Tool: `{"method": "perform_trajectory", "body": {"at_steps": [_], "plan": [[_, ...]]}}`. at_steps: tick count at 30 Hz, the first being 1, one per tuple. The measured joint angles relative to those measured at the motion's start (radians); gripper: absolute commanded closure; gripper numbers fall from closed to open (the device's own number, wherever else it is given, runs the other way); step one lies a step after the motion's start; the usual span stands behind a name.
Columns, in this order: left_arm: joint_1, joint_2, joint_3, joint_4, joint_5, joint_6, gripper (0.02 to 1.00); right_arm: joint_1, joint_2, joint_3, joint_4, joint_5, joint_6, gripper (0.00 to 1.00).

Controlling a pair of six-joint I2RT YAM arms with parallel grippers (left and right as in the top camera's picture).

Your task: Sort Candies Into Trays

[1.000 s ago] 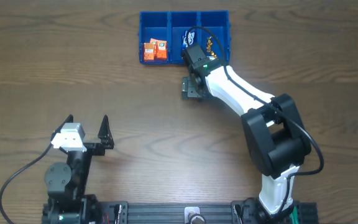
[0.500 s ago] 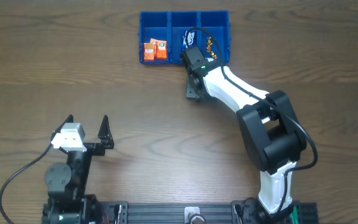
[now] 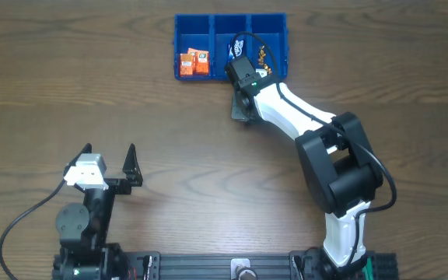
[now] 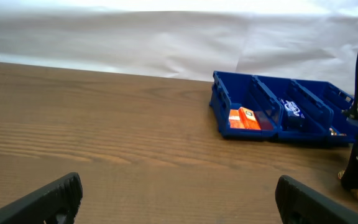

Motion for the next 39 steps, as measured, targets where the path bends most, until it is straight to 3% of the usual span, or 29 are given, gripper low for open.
{"method": "perform_trajectory", "body": {"at_steps": [7,11,15,20,27,29,30,32,33,34,39], "plan": [[0.0,0.0,0.0,0.0,0.0,0.0,0.02,0.0,-0.035,-0.009,-0.017,0.019,0.0,0.895],[0.0,0.0,0.0,0.0,0.0,0.0,0.02,-0.002,-0.249,-0.006,0.021,0.104,-0.045,0.906],[0.0,0.0,0.0,0.0,0.0,0.0,0.02,-0.056,-0.386,0.108,0.209,0.189,-0.163,0.895],[0.0,0.0,0.0,0.0,0.0,0.0,0.02,-0.139,-0.291,0.124,0.32,0.232,-0.261,0.895],[0.0,0.0,0.0,0.0,0.0,0.0,0.02,-0.148,-0.124,0.099,0.319,0.234,-0.291,0.866],[0.0,0.0,0.0,0.0,0.0,0.0,0.02,-0.149,-0.124,0.098,0.327,0.235,-0.294,0.776],[0.0,0.0,0.0,0.0,0.0,0.0,0.02,-0.149,-0.124,0.098,0.328,0.235,-0.294,0.66],[0.0,0.0,0.0,0.0,0.0,0.0,0.02,-0.149,-0.124,0.098,0.329,0.235,-0.296,0.233],[0.0,0.0,0.0,0.0,0.0,0.0,0.023,-0.149,-0.124,0.098,0.332,0.236,-0.297,0.073],[0.0,0.0,0.0,0.0,0.0,0.0,0.02,-0.149,-0.124,0.098,0.333,0.235,-0.298,0.001],[0.0,0.0,0.0,0.0,0.0,0.0,0.023,-0.142,-0.124,0.098,0.338,0.235,-0.302,0.001]]}}
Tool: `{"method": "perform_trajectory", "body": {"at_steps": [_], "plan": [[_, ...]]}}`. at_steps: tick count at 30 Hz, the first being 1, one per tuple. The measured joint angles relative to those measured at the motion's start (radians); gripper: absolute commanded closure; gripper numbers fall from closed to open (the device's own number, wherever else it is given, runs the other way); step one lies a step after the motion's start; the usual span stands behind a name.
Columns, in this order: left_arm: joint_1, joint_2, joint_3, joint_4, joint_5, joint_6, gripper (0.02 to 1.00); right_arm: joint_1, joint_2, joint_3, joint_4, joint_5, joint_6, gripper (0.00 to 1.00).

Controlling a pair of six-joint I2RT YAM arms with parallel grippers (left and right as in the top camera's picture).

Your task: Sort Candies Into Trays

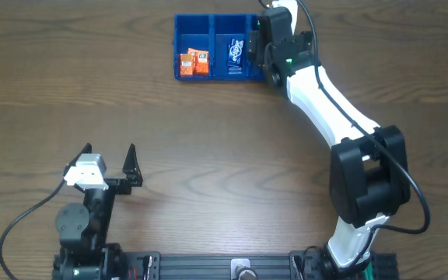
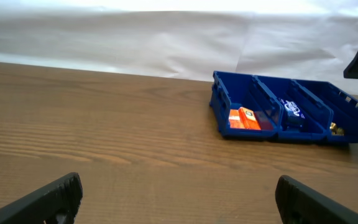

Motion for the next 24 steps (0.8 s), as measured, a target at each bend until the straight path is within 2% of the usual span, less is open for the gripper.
{"method": "perform_trajectory", "body": {"at_steps": [9,15,18,24], "plan": [[0.0,0.0,0.0,0.0,0.0,0.0,0.02,0.006,-0.031,-0.003,-0.017,-0.002,-0.01,0.001],[0.0,0.0,0.0,0.0,0.0,0.0,0.02,-0.051,-0.3,-0.005,-0.04,-0.007,-0.097,0.001],[0.0,0.0,0.0,0.0,0.0,0.0,0.023,-0.11,-0.549,-0.09,-0.014,0.01,-0.144,0.001],[0.0,-0.001,0.0,0.0,0.0,0.0,0.02,-0.179,-0.837,-0.413,0.045,0.011,-0.188,0.003]]}}
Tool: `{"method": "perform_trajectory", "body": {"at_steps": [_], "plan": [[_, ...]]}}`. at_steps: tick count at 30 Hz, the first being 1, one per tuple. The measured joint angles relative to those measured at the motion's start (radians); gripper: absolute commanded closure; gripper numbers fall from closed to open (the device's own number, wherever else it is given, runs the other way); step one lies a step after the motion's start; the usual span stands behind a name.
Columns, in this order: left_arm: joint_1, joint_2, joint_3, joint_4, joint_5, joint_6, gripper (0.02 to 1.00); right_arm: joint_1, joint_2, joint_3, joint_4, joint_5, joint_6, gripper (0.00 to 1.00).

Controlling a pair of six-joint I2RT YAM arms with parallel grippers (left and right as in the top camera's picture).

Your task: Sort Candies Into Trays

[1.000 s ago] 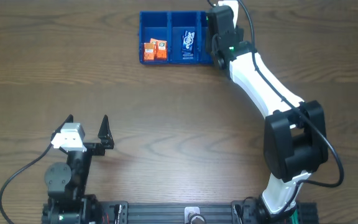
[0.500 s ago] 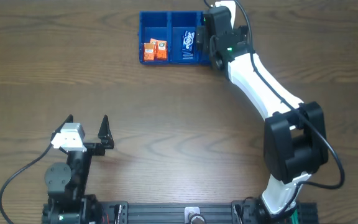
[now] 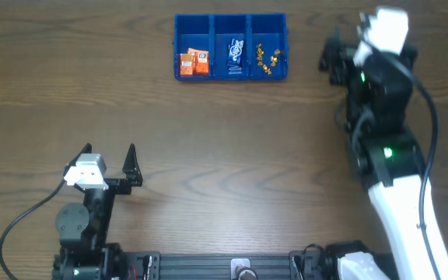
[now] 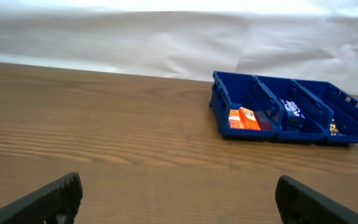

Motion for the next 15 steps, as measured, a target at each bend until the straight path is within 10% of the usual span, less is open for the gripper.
{"method": "perform_trajectory", "body": {"at_steps": [15], "plan": [[0.0,0.0,0.0,0.0,0.0,0.0,0.02,-0.126,-0.757,-0.791,0.254,-0.197,-0.022,0.001]]}}
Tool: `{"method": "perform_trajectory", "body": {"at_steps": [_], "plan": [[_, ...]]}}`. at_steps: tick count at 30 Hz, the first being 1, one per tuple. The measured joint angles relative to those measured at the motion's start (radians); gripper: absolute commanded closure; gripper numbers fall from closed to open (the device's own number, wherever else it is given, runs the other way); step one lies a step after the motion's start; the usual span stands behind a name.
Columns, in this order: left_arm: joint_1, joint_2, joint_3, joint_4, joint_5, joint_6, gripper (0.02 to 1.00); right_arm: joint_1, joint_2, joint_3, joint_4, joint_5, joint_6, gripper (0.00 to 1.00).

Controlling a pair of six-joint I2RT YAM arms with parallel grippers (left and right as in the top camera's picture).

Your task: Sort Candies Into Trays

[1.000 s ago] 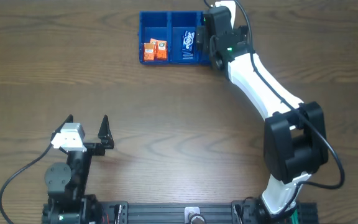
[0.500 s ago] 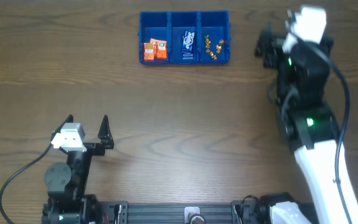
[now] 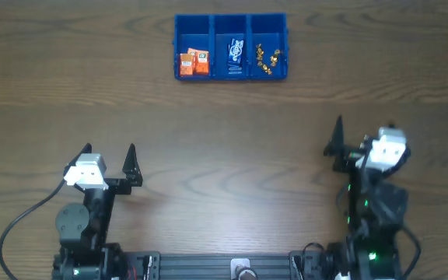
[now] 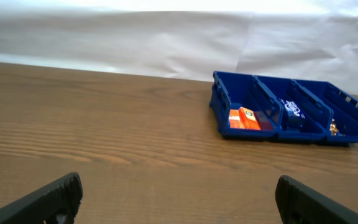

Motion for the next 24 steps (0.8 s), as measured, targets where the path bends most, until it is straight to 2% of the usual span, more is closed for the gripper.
{"method": "perform_trajectory", "body": {"at_steps": [8,11,16,24], "plan": [[0.0,0.0,0.0,0.0,0.0,0.0,0.02,-0.004,-0.316,-0.216,0.016,-0.029,0.009,0.001],[0.0,0.0,0.0,0.0,0.0,0.0,0.02,-0.004,-0.325,-0.239,0.021,-0.038,0.009,0.001],[0.0,0.0,0.0,0.0,0.0,0.0,0.02,-0.004,-0.325,-0.252,-0.085,-0.04,0.01,0.001],[0.0,0.0,0.0,0.0,0.0,0.0,0.02,-0.004,-0.326,-0.252,-0.084,-0.04,0.01,0.001]]}}
